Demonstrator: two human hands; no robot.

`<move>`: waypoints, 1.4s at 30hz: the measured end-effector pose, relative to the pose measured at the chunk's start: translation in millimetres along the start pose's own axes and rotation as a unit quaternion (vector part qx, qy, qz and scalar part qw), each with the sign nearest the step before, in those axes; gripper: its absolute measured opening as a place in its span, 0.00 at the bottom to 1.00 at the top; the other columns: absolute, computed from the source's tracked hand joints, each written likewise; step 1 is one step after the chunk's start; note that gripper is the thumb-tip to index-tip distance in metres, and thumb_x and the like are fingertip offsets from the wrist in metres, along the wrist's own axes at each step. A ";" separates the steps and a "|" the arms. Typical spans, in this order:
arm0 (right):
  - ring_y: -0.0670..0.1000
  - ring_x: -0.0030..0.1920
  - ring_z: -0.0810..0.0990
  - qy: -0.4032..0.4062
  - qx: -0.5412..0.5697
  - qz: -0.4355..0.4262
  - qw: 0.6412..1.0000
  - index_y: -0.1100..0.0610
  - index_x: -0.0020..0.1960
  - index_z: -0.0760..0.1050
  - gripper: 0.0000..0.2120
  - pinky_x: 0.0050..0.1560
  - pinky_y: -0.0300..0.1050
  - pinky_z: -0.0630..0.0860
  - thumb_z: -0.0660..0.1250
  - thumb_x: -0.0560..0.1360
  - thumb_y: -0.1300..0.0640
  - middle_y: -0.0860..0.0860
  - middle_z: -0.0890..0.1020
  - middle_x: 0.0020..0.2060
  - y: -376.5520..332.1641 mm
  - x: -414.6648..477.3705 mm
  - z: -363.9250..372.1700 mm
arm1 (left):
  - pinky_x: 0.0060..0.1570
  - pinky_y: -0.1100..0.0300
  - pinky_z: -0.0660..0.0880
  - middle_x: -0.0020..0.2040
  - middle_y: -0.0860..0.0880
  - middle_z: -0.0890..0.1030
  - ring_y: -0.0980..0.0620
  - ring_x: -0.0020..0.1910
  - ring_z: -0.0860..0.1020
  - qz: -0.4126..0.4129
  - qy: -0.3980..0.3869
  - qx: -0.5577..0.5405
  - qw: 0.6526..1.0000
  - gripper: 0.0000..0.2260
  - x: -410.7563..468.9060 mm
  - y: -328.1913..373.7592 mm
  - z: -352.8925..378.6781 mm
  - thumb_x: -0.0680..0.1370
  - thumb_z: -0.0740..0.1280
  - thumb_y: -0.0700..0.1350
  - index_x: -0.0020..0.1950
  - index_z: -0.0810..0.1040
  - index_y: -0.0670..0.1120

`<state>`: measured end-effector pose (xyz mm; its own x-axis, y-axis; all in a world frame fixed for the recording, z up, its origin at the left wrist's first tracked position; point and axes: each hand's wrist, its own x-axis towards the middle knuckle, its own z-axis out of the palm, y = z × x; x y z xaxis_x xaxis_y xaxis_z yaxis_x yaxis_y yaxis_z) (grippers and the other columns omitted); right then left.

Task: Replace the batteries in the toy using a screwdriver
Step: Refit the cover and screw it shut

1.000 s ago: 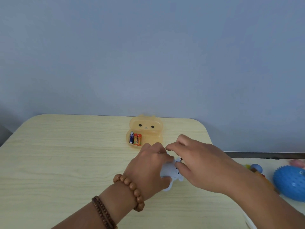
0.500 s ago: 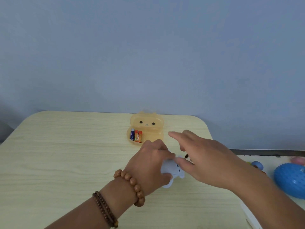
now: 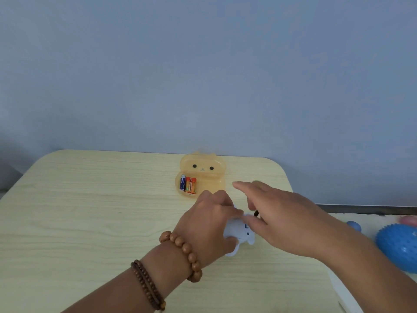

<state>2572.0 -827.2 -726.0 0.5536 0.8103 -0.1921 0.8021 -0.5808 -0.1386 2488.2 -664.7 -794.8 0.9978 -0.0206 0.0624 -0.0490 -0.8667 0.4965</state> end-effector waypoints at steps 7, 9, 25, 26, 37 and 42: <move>0.46 0.51 0.78 0.003 -0.020 0.020 1.000 0.43 0.69 0.61 0.15 0.46 0.45 0.74 0.57 0.83 0.49 0.37 0.74 0.56 0.7 -0.4 2.1 | 0.48 0.52 0.77 0.59 0.59 0.70 0.54 0.55 0.64 0.001 -0.005 0.007 1.000 0.19 -0.8 0.4 -1.6 0.71 0.70 0.50 0.62 0.77 0.59; 0.48 0.53 0.79 0.016 -0.035 0.033 0.999 0.43 0.68 0.63 0.14 0.47 0.47 0.74 0.55 0.83 0.46 0.39 0.76 0.61 -3.6 0.1 3.4 | 0.48 0.52 0.77 0.59 0.60 0.70 0.55 0.55 0.64 0.003 -0.005 0.008 1.000 0.20 -1.0 1.5 -1.2 0.71 0.70 0.50 0.63 0.76 0.59; 0.46 0.50 0.78 0.016 -0.004 0.033 0.999 0.41 0.72 0.58 0.20 0.49 0.48 0.77 0.57 0.82 0.48 0.39 0.72 0.58 -7.9 -7.4 0.0 | 0.48 0.52 0.77 0.59 0.58 0.70 0.54 0.54 0.65 0.002 -0.002 0.010 1.000 0.18 -1.7 -1.6 -2.1 0.71 0.70 0.51 0.62 0.77 0.58; 0.46 0.51 0.78 0.008 -0.002 0.030 1.000 0.40 0.72 0.59 0.20 0.50 0.48 0.77 0.58 0.81 0.51 0.39 0.72 0.58 -6.9 -7.2 -1.5 | 0.48 0.51 0.77 0.59 0.58 0.70 0.54 0.54 0.65 0.001 -0.003 0.010 1.000 0.18 -1.6 -2.0 -1.9 0.71 0.70 0.51 0.62 0.77 0.57; 0.47 0.49 0.79 0.009 0.018 0.023 1.000 0.37 0.71 0.56 0.23 0.50 0.49 0.78 0.58 0.81 0.51 0.39 0.71 0.58 -8.1 -8.2 -0.2 | 0.47 0.52 0.77 0.59 0.59 0.70 0.54 0.54 0.65 0.004 0.000 0.012 1.000 0.18 -1.0 -2.0 -1.6 0.71 0.70 0.51 0.61 0.77 0.59; 0.50 0.51 0.80 0.026 -0.045 0.033 0.998 0.41 0.68 0.64 0.18 0.46 0.50 0.78 0.60 0.81 0.54 0.43 0.76 0.58 -10.7 -0.9 8.0 | 0.47 0.54 0.77 0.58 0.60 0.70 0.56 0.54 0.63 0.006 -0.001 0.011 1.000 0.19 -1.0 1.4 -0.9 0.71 0.69 0.50 0.61 0.77 0.60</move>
<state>2561.2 -822.3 -732.1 0.6148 0.7749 -0.1470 0.7792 -0.6256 -0.0387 2487.1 -665.4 -793.4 0.9973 -0.0325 0.0663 -0.0603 -0.8774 0.4760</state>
